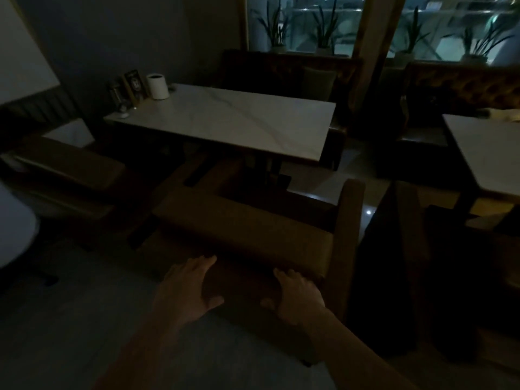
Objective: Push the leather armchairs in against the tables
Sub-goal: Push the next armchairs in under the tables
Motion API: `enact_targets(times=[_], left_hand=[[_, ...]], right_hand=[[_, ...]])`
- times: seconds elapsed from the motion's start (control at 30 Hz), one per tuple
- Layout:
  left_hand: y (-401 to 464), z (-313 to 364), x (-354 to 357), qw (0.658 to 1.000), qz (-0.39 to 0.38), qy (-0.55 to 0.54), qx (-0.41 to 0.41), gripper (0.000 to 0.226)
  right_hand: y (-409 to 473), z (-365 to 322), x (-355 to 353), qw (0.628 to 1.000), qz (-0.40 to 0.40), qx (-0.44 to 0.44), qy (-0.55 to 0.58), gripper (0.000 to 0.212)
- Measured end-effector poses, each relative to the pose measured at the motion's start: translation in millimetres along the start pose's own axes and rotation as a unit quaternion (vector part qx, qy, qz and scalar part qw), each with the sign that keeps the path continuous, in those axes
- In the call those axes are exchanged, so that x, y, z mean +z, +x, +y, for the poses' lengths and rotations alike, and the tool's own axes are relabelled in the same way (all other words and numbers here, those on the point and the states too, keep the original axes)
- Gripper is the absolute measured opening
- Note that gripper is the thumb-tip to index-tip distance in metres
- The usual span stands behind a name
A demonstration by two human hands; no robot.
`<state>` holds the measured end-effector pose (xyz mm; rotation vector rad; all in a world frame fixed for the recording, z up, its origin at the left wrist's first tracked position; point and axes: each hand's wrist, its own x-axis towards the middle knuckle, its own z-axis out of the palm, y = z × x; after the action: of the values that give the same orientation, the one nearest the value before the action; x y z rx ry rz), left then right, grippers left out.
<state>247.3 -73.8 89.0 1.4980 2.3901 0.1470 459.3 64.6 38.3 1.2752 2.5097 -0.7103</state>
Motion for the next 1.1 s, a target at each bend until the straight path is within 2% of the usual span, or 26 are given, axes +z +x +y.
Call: enact_targets(times=[0.13,0.27,0.53,0.7,0.9,1.1], left_hand=[[25,-55,-10,1.0,-0.02,0.007,-0.005,0.1],[49,-91,-9,0.999,-0.045,0.006,0.004,0.098],[104,-138,5,0.99,-0.104,0.023,0.088,0.095],[141,-167,18,0.976,-0.149,0.035,0.154,0.093],[186,-186,51,0.96,-0.152,0.067,0.224,0.091],[205,-192,96,0.96,-0.103,0.076,0.249,0.087]], right_hand=[[28,-36,12,1.0,-0.025,0.007,0.011,0.089],[48,-60,29,0.999,-0.009,0.028,0.012,0.089],[65,-75,56,0.99,-0.008,0.138,0.035,0.091],[74,-93,81,0.975,0.036,0.213,0.054,0.087],[95,-102,108,0.965,0.053,0.253,0.032,0.094],[113,-95,124,0.962,0.055,0.266,0.011,0.103]])
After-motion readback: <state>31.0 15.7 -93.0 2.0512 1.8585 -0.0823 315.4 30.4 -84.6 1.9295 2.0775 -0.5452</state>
